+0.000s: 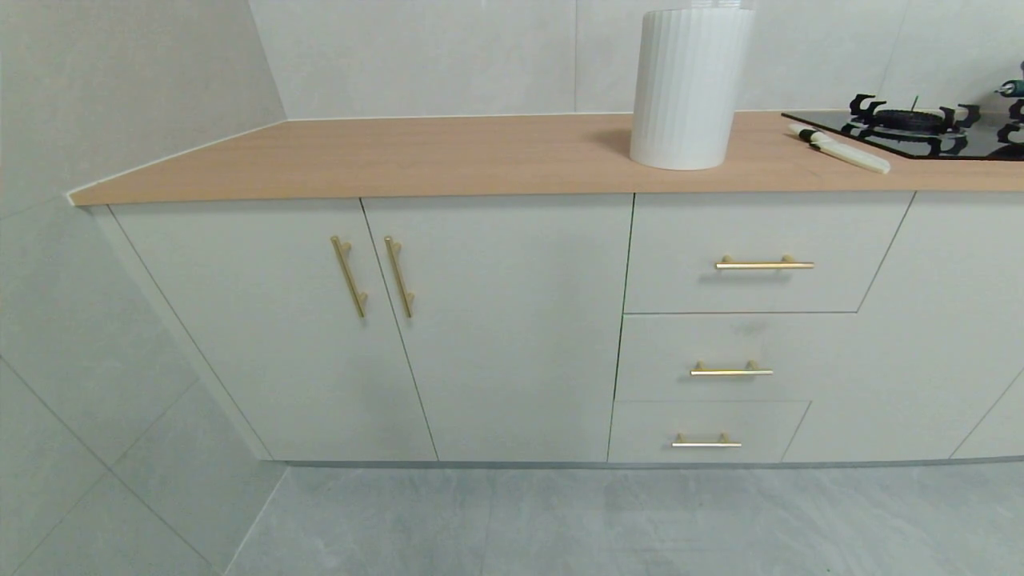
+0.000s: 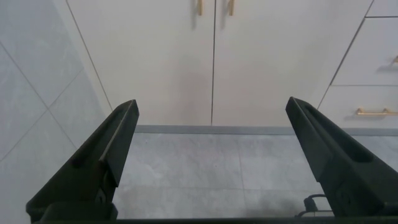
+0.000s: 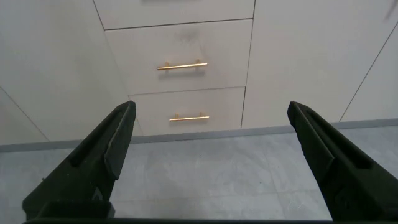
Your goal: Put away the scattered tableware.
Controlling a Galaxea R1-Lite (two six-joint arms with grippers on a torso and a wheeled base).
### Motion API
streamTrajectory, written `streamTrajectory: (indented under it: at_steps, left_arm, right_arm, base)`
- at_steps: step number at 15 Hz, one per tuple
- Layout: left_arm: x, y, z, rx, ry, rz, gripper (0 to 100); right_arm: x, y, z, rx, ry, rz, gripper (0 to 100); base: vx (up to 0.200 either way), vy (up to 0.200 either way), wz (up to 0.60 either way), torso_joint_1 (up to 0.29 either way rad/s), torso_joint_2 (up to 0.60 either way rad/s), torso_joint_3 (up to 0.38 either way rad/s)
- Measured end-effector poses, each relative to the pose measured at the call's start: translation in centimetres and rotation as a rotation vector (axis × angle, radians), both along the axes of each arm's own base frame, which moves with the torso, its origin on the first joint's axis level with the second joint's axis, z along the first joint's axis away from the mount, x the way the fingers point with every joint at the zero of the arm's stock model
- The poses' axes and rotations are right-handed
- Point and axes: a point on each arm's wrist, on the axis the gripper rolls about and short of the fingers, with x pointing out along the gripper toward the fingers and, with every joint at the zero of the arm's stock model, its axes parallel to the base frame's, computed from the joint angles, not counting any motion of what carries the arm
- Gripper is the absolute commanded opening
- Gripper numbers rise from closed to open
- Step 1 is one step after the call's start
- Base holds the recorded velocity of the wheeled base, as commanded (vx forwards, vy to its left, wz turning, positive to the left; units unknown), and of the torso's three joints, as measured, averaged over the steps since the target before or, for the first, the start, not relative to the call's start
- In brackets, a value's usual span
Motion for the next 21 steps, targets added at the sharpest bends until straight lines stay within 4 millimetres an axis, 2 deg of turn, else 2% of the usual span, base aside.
streamTrajectory:
  at_steps: [8, 21]
  left_arm:
    - [0.00, 0.00, 0.00, 0.001, 0.000, -0.001, 100]
    - [0.00, 0.00, 0.02, 0.000, -0.001, 0.000, 100]
  right_arm:
    - [0.00, 0.02, -0.01, -0.016, 0.003, 0.007, 100]
    - [0.01, 0.03, -0.03, -0.017, 0.004, 0.015, 100]
  base:
    - [0.000, 0.000, 0.00, 0.000, 0.00, 0.000]
    - [0.200, 0.000, 0.00, 0.002, 0.00, 0.003]
